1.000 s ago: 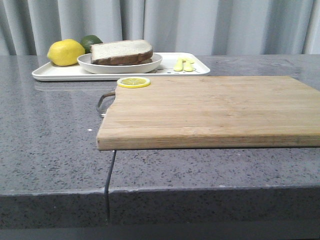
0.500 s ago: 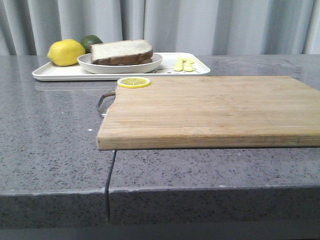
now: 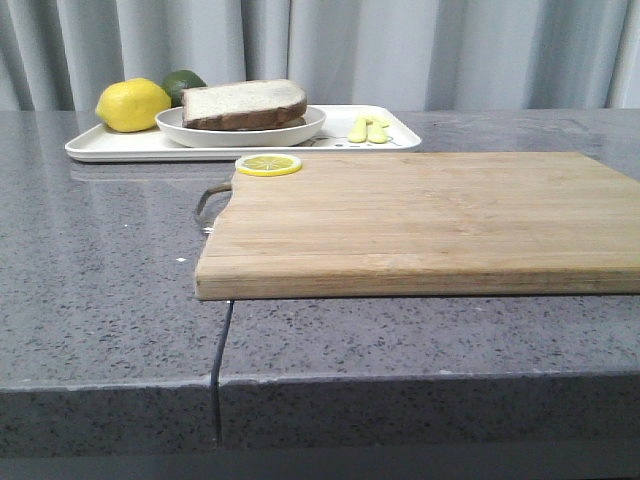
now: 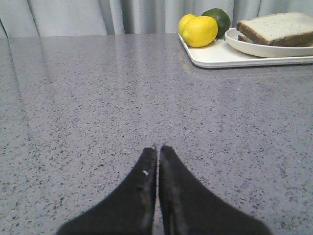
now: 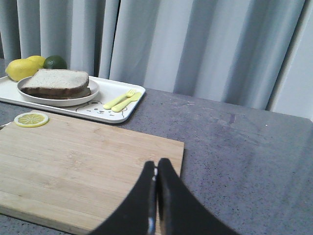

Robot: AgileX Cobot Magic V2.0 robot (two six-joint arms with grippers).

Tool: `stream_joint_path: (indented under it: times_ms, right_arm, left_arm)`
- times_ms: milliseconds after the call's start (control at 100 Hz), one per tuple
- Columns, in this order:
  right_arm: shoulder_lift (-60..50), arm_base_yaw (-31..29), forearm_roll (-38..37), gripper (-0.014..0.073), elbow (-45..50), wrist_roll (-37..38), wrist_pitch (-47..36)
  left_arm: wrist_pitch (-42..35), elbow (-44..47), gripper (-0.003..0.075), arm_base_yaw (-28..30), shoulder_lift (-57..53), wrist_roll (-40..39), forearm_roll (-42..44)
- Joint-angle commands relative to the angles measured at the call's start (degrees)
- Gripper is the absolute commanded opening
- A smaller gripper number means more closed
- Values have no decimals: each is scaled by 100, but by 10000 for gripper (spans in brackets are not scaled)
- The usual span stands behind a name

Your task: Place bread and move sandwich to tray

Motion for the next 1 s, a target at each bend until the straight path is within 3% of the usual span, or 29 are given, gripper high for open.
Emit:
stream_joint_path:
  times_ms: [0,990]
  right_arm:
    - [84,-32,-47,-67,-112,-34,-416]
    - [84,-32,-47,-67,-112,-41,-416]
  left_arm:
    - [-451,93,-19,-54,-201,-50,56]
    - [-413,93,-19,-54,-191,-50,-38]
